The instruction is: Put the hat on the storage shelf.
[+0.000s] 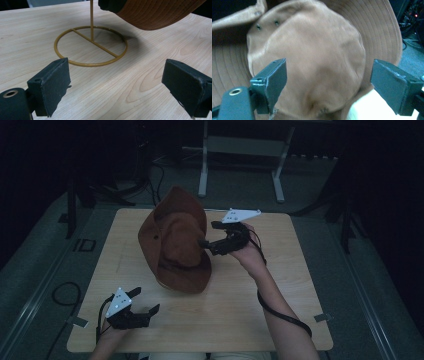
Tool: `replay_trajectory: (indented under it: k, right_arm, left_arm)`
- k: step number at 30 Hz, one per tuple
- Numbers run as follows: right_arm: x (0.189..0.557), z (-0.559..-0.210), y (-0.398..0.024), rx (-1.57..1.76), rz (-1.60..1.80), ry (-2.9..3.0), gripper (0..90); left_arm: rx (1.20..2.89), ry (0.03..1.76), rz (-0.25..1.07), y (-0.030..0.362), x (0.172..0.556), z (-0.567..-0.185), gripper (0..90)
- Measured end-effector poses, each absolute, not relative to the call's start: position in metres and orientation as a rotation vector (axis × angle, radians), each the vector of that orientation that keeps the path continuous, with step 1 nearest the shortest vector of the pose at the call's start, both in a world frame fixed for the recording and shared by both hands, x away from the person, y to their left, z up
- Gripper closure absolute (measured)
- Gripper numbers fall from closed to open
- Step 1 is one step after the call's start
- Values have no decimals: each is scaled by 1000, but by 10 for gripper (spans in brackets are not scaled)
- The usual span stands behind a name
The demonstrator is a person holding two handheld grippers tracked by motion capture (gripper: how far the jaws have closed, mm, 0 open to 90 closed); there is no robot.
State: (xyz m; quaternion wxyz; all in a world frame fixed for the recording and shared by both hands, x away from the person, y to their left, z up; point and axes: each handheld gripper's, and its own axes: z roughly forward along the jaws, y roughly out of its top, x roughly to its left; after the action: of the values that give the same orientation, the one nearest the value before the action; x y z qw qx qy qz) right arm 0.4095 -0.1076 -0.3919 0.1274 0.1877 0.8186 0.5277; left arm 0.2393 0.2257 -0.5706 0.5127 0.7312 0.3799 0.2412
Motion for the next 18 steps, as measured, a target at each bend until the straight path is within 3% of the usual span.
replay_trajectory:
  k: [18]
  right_arm:
    - [392, -451, -168, 660, 1510, 2373, 143]
  left_arm:
    - [1766, 908, 582, 224, 239, -572, 88]
